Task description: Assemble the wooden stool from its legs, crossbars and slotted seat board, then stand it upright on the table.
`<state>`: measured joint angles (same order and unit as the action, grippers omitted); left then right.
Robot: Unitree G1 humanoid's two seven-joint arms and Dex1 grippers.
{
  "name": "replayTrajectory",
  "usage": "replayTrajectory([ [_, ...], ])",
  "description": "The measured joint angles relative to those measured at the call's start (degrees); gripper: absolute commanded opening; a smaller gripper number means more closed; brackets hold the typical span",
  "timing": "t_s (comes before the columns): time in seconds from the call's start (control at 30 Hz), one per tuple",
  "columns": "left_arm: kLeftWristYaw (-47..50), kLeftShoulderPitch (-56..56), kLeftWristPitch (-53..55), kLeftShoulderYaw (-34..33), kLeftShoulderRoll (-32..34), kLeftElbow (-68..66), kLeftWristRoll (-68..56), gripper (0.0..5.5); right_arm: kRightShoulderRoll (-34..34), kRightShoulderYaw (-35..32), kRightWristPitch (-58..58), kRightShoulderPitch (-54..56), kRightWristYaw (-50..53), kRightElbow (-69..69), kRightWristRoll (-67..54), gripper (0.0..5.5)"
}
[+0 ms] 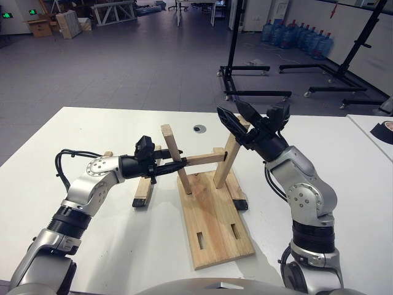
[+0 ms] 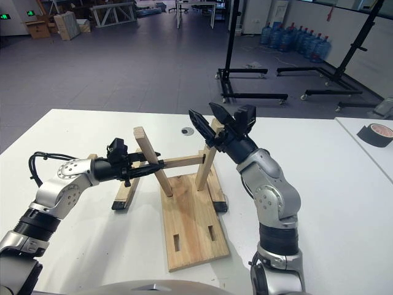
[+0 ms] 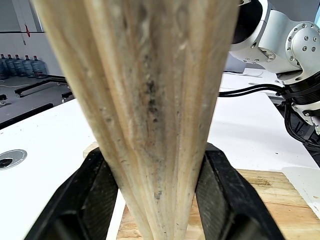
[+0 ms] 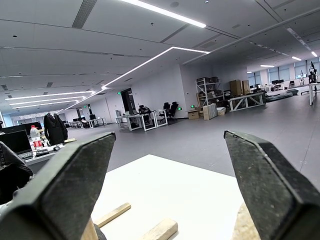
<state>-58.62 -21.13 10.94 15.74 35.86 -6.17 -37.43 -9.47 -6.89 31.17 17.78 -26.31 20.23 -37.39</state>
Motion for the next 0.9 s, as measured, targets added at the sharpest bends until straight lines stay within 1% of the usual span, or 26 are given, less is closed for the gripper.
replayTrajectory([
  [0.3,-1.15,-1.31,-0.01,0.79,-0.16,-1.29,0.0,2.01,-1.25,0.16,-0.01,0.75,-0.02,-0.43,0.0,4.0],
  [0.47,-0.84,-3.48,2.92,0.86,-2.89,-5.79,-0.06,2.01,-1.61,0.92,-0.01,0.9,0.0,-1.31,0.12,4.0],
  [0.6,-0.83,-4.78,6.53,-1.65,-5.67,-8.66,-0.31,2.01,-2.37,1.24,-0.01,1.35,0.02,-1.74,0.15,4.0],
  [0.9,-0.73,-3.92,5.9,-2.04,-5.48,-6.55,1.82,2.01,-2.75,1.6,-0.1,1.7,0.22,-1.94,0.2,4.0],
])
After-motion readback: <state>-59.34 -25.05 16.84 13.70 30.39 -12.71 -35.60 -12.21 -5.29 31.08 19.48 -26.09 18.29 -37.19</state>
